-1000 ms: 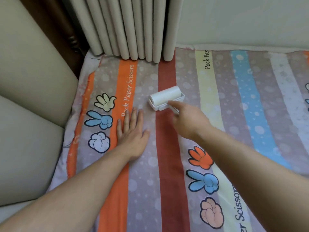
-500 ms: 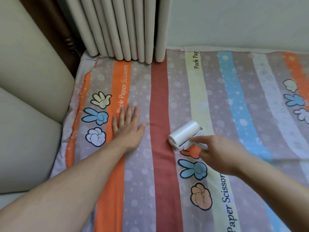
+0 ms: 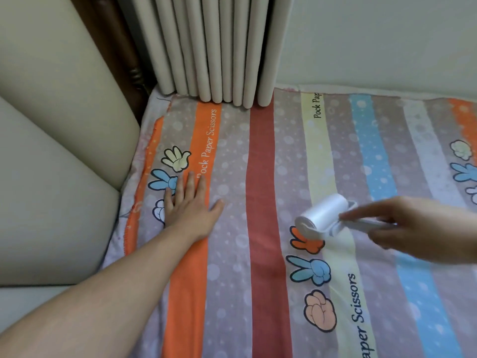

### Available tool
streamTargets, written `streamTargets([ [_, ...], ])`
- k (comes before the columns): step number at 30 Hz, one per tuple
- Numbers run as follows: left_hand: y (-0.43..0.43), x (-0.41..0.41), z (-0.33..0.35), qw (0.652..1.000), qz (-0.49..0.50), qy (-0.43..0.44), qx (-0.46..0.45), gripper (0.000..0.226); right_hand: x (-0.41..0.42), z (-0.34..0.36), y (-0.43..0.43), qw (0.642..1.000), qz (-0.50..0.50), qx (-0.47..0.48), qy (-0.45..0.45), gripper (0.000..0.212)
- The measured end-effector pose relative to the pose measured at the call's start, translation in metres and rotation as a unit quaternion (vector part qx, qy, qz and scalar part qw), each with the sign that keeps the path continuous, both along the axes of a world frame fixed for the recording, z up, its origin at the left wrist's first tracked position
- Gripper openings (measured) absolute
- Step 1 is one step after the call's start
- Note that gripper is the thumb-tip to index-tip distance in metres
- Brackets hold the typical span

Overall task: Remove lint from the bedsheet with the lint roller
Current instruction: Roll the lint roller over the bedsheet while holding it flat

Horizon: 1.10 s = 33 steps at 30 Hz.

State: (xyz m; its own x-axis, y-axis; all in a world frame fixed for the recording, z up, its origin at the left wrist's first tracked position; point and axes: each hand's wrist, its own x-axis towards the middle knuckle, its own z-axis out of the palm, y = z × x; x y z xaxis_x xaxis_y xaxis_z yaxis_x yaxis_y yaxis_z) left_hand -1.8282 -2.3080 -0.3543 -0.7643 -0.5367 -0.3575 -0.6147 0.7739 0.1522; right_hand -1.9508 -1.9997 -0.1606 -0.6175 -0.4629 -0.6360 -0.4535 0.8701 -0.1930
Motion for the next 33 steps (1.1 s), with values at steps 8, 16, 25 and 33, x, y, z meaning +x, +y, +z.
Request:
streamTargets([
  [8, -0.023, -0.005, -0.012, 0.999, 0.022, 0.031, 0.014, 0.072, -0.003, -0.090, -0.162, 0.975, -0.015, -0.189, 0.115, 0.053],
  [16, -0.024, -0.005, -0.019, 0.999, 0.022, 0.027, 0.020, 0.069, 0.007, -0.128, -0.167, 0.981, -0.012, -0.156, 0.114, 0.047],
  [25, -0.023, -0.006, -0.010, 0.999, 0.018, 0.005, 0.031, 0.068, 0.043, -0.096, -0.074, 0.995, 0.004, -0.078, 0.055, 0.055],
  [33, -0.017, 0.000, 0.002, 1.000, -0.009, -0.010, 0.005, 0.074, 0.055, -0.075, -0.020, 1.000, 0.007, 0.004, 0.020, 0.055],
])
